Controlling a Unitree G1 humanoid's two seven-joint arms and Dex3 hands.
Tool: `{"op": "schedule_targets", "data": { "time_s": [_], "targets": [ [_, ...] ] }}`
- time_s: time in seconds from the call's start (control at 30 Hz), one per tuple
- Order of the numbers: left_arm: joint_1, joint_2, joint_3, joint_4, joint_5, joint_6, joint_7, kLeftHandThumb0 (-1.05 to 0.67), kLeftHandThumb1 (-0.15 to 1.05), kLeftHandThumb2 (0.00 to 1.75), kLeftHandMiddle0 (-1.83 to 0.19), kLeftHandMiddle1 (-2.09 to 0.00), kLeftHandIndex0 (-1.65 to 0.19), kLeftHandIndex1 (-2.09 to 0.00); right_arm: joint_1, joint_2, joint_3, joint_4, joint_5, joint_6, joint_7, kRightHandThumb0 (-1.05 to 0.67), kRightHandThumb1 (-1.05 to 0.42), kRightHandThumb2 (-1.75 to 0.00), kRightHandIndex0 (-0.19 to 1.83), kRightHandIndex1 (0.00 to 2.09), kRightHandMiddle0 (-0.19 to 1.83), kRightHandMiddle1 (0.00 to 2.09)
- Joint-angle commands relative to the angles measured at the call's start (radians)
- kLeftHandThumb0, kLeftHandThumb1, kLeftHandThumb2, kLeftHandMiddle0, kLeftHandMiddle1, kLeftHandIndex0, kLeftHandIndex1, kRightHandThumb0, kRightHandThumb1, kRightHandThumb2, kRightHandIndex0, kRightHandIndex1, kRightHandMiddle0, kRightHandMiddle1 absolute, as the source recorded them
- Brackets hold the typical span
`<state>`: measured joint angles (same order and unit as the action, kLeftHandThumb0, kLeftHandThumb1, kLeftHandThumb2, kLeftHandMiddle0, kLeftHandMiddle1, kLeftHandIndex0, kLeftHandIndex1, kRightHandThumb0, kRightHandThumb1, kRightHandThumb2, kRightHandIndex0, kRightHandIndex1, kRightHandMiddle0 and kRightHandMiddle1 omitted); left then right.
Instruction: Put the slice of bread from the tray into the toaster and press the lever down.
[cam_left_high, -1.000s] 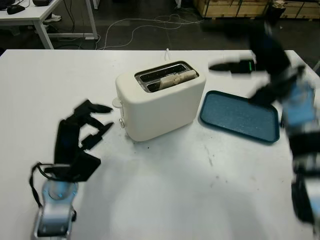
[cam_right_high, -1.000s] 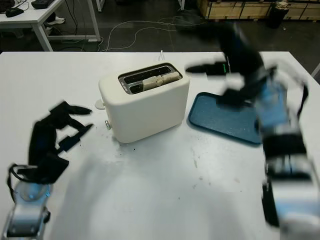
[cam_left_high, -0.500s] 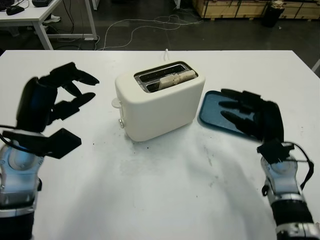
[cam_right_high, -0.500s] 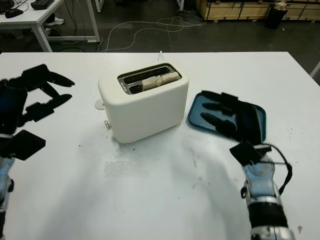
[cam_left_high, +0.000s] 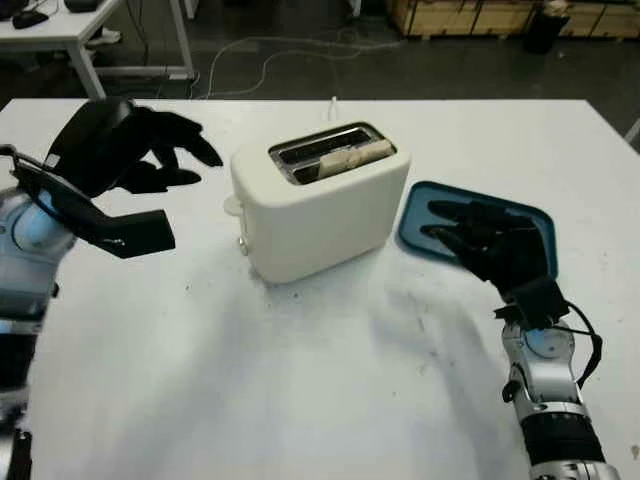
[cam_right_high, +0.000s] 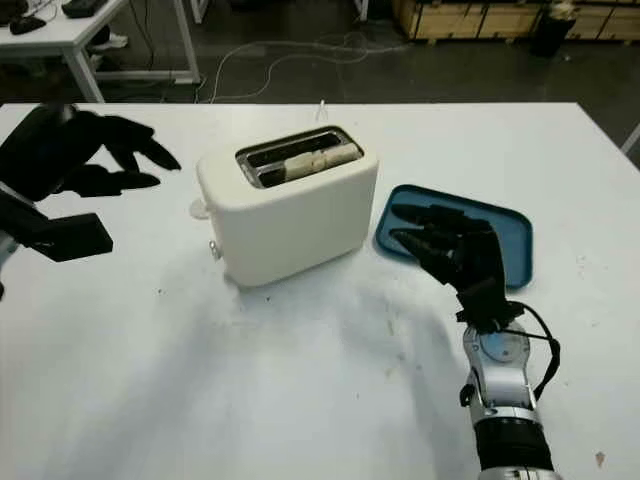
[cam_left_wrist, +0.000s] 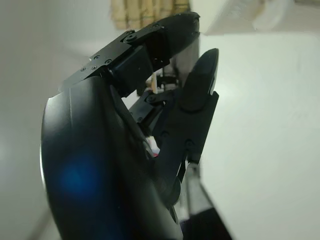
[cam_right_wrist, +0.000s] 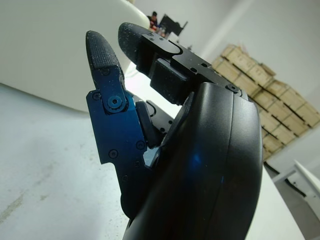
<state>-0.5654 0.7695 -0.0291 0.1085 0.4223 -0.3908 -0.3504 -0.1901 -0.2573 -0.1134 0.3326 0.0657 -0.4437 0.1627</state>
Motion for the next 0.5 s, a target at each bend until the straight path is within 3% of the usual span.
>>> {"op": "schedule_targets", "data": {
  "time_s": [0.0, 0.23, 0.47],
  "targets": [
    [-0.053, 0.024, -0.039, 0.047, 0.028, -0.046, -0.02, -0.29, 0.76, 0.0, -1.21, -0.65, -1.22, -0.18, 0.001, 0.005, -0.005, -0.025, -0.005, 0.028, -0.01, -0.55, -0.88, 0.0, 1.19, 0.04, 1.11, 0.0],
    [-0.174, 0.051, -0.121, 0.18, 0.096, -0.135, -0.057, -0.34, 0.78, 0.0, -1.22, -0.8, -1.3, -0.07, 0.001, 0.008, -0.006, -0.03, -0.004, 0.033, -0.007, -0.53, -0.87, 0.0, 1.2, 0.03, 1.11, 0.0],
    [-0.203, 0.041, -0.139, 0.242, 0.081, -0.168, -0.073, -0.35, 0.79, 0.0, -1.08, -1.12, -1.32, -0.02, 0.001, 0.011, -0.006, -0.032, -0.002, 0.041, -0.008, -0.52, -0.87, 0.0, 1.21, 0.03, 1.11, 0.0]
  ]
}}
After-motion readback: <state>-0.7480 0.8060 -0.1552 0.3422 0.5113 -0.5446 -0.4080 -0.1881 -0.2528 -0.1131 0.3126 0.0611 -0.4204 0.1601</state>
